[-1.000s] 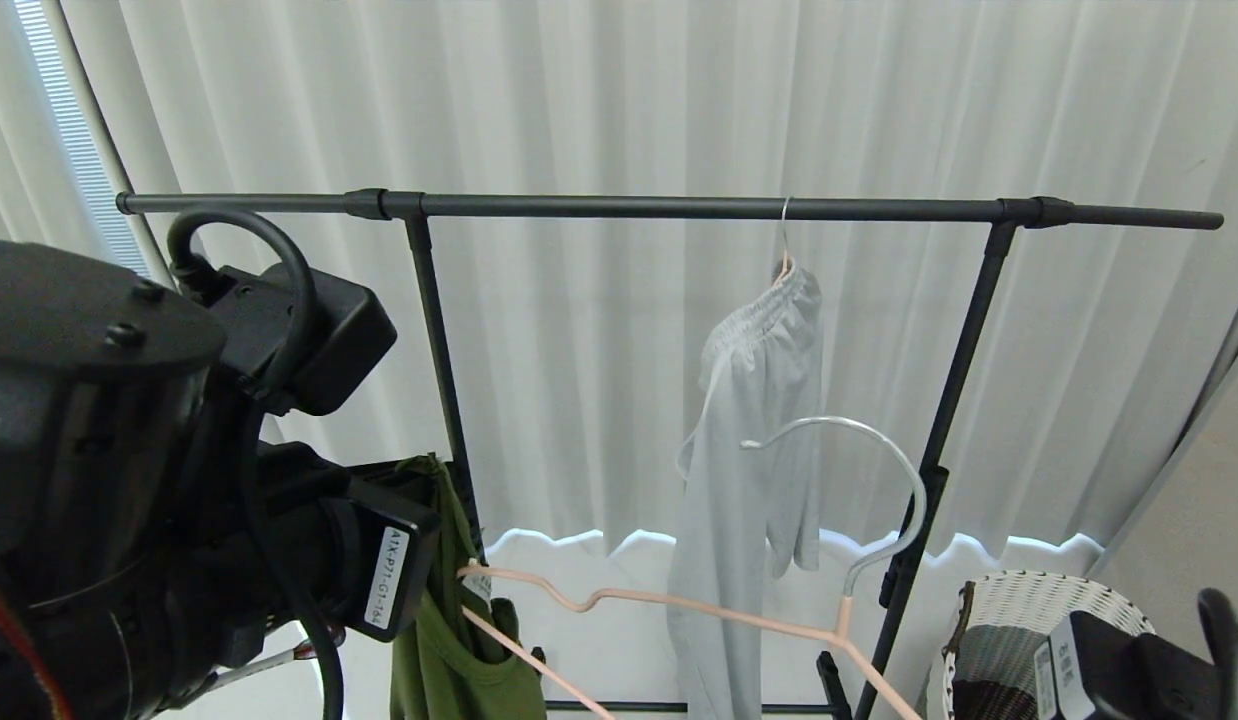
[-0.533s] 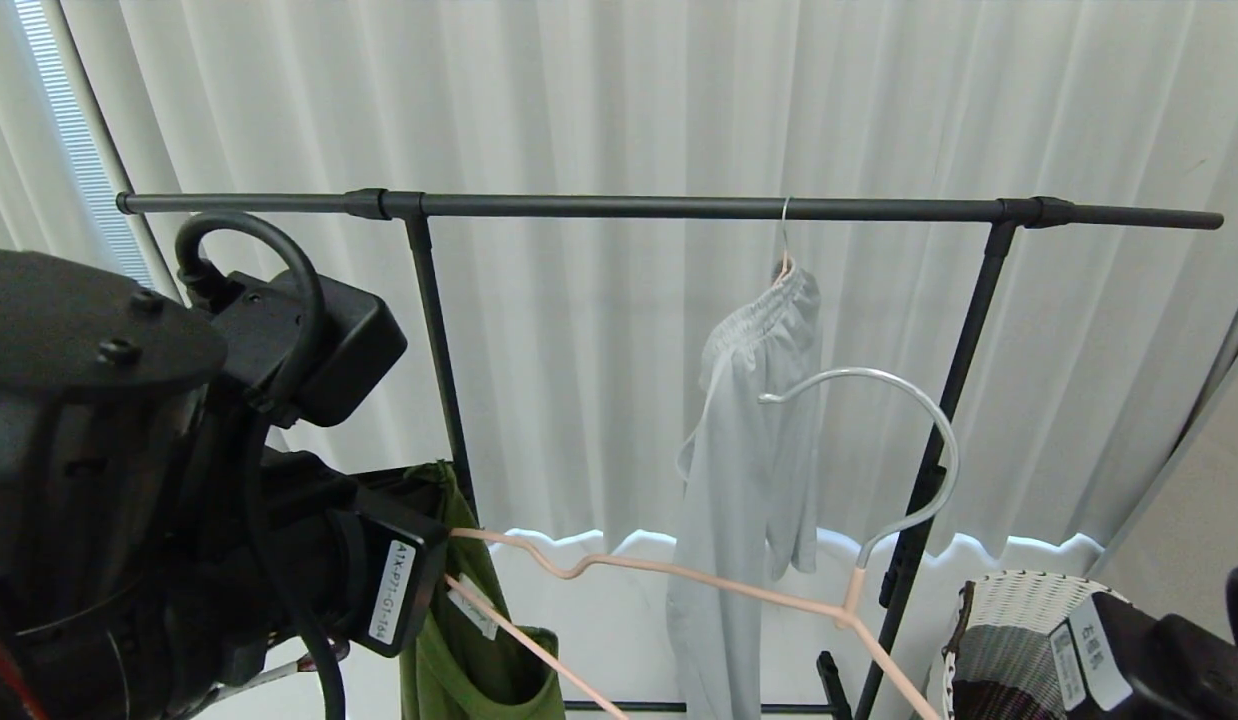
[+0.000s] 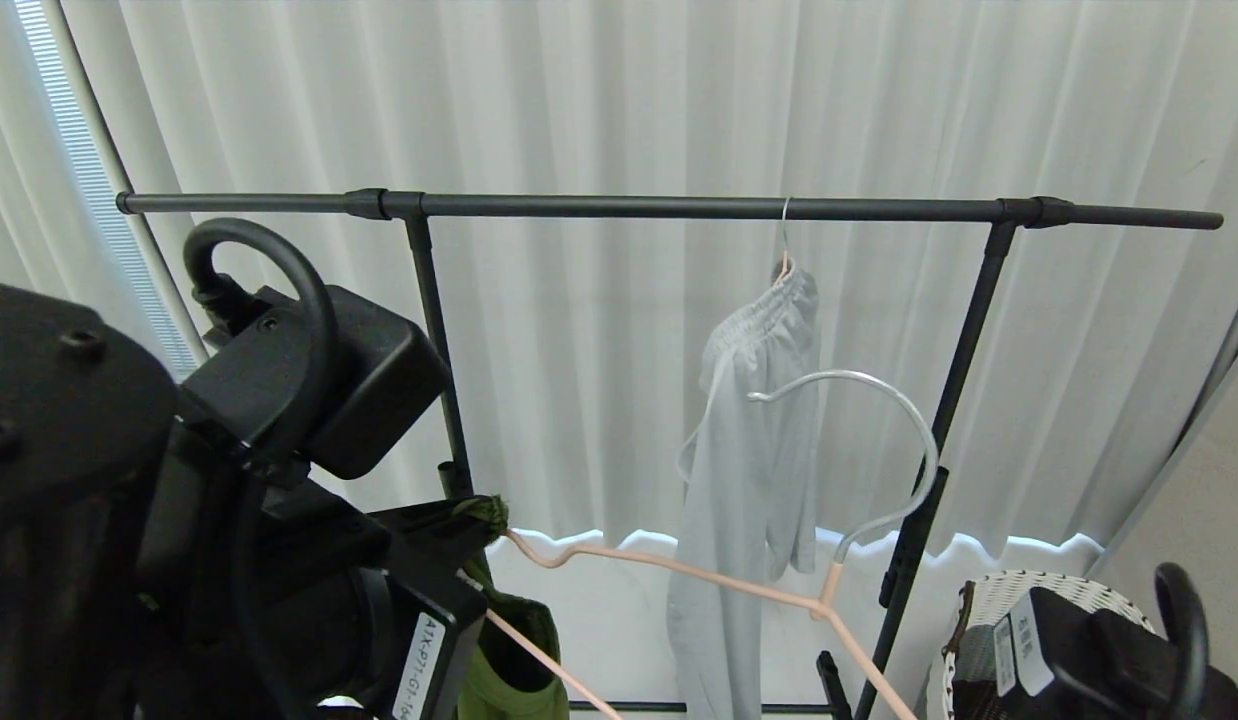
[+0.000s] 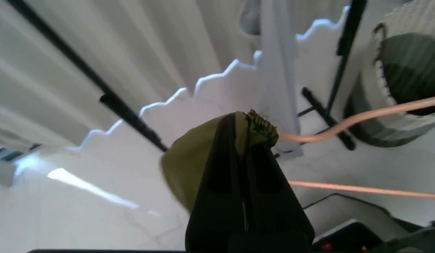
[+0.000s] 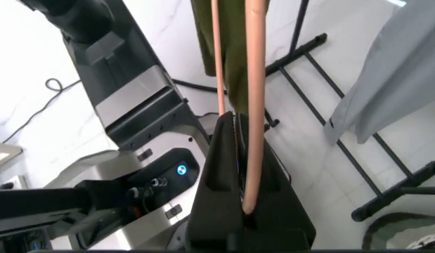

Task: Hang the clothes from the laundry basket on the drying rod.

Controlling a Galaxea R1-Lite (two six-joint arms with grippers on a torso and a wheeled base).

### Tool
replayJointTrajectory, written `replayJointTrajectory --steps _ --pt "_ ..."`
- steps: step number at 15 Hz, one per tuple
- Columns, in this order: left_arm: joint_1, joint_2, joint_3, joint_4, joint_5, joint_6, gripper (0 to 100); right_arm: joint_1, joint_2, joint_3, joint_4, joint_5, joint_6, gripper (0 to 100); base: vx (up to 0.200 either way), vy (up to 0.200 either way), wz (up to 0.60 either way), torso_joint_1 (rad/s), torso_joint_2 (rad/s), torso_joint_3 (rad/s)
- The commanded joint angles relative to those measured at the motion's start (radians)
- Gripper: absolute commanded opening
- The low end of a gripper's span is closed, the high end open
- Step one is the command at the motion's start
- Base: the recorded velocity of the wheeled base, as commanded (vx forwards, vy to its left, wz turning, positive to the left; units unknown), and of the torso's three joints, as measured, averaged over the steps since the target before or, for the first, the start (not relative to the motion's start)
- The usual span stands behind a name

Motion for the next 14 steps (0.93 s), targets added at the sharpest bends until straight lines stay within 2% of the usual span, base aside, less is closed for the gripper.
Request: replayJointTrajectory --steps 1,3,6,7,8,9,10,12,14 --pt "-0.009 -0.002 0.001 0.0 -0.001 0.002 0 -0.002 0.012 0.006 0.011 0.001 0.0 0 0.0 0.0 0.0 0.0 0.0 0.0" --pt "-0.021 -0.007 -0.002 -0.002 -0.021 0.003 0 -0.005 0.005 -0.003 0.086 0.001 0.003 0 0.0 0.0 0.0 0.0 0.0 0.0" --pt "-0.036 -0.025 0.026 0.0 -0.06 0.009 0 -0.024 -0.029 -0.069 0.264 0.004 0.007 0 0.0 0.0 0.0 0.0 0.0 0.0" --pt "0.0 -0.025 0.044 0.001 -0.054 0.026 0 -0.027 -0.057 -0.075 0.298 0.019 0.007 0 0.0 0.0 0.0 0.0 0.0 0.0" --pt "0.091 -0.02 0.069 0.001 -0.046 0.06 0 -0.038 -0.1 -0.075 0.327 0.045 0.006 0 0.0 0.0 0.0 0.0 0.0 0.0" --pt "0.091 -0.02 0.069 0.001 -0.046 0.06 0 -0.038 -0.1 -0.075 0.327 0.045 0.006 0 0.0 0.0 0.0 0.0 0.0 0.0" --pt "0.163 -0.017 0.078 -0.002 -0.04 0.097 0 -0.042 -0.164 -0.059 0.339 0.085 0.004 0 0.0 0.0 0.0 0.0 0.0 0.0" --pt "0.169 -0.019 0.078 -0.002 -0.044 0.094 0 -0.042 -0.219 -0.039 0.339 0.128 0.0 0 0.0 0.0 0.0 0.0 0.0 0.0" --pt "0.165 -0.017 0.078 -0.002 -0.046 0.094 0 -0.048 -0.216 -0.029 0.324 0.127 -0.003 0 0.0 0.0 0.0 0.0 0.0 0.0"
